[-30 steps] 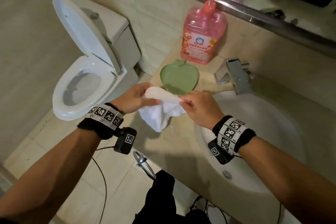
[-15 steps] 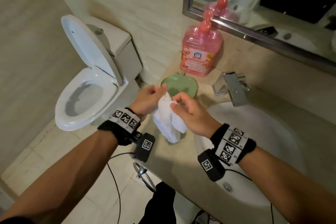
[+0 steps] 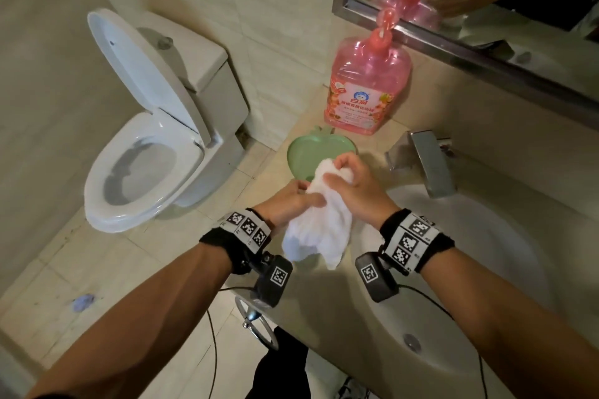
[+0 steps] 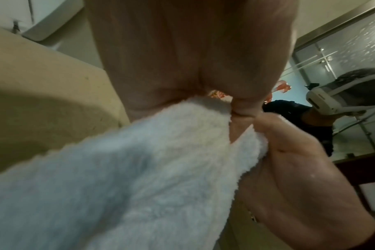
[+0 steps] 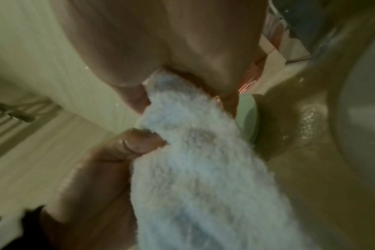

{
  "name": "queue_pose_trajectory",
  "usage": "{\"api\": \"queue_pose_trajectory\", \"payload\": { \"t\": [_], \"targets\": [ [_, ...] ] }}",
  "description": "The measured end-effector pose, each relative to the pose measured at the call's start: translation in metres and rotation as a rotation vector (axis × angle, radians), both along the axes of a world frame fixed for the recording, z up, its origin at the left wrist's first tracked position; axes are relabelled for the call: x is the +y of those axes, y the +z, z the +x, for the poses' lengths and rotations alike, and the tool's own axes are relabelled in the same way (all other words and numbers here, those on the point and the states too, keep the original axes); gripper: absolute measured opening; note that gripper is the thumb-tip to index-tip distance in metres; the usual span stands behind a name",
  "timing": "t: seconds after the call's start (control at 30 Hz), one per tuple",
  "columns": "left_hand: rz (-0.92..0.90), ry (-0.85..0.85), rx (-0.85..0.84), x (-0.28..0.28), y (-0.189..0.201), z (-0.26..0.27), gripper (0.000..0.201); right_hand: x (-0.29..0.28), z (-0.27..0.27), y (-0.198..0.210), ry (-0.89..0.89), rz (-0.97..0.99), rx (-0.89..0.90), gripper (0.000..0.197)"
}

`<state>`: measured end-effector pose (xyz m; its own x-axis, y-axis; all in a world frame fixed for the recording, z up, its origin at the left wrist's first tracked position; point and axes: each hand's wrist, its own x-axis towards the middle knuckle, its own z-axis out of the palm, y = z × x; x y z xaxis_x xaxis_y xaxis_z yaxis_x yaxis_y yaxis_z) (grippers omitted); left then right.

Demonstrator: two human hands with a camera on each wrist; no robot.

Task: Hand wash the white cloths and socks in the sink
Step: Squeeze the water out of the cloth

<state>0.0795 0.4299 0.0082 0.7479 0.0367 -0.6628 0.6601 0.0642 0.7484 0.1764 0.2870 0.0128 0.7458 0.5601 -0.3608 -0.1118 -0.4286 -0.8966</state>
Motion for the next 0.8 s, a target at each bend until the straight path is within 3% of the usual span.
{"api": "queue_pose_trajectory", "payload": {
  "t": [0.07, 0.13, 0.23, 0.4, 0.57, 0.67, 0.8],
  "targets": [
    [0.092, -0.020, 0.055, 0.008, -0.015, 0.000, 0.073, 0.003, 0.013, -0.004, -0.084, -0.049, -0.169, 0.016],
    [0.119, -0.081, 0.065, 0.013, -0.030, -0.004, 0.068, 0.009, 0.023, -0.013, -0.104, -0.122, -0.258, 0.015],
    [0.176, -0.165, 0.047, 0.014, -0.041, -0.004, 0.065, 0.018, 0.034, -0.028, -0.047, -0.215, -0.230, 0.021],
    [0.302, -0.299, 0.068, 0.020, -0.053, 0.002, 0.075, 0.040, 0.036, -0.058, 0.149, -0.354, -0.363, 0.027],
    [0.328, -0.290, 0.096, 0.022, -0.061, 0.003, 0.074, 0.044, 0.041, -0.064, 0.235, -0.394, -0.461, 0.023],
    [0.321, -0.273, 0.105, 0.025, -0.066, 0.002, 0.067, 0.043, 0.040, -0.064, 0.153, -0.329, -0.505, 0.022],
    [0.312, -0.231, 0.100, 0.025, -0.067, 0.003, 0.060, 0.041, 0.041, -0.064, 0.199, -0.381, -0.411, 0.021]
  ]
}}
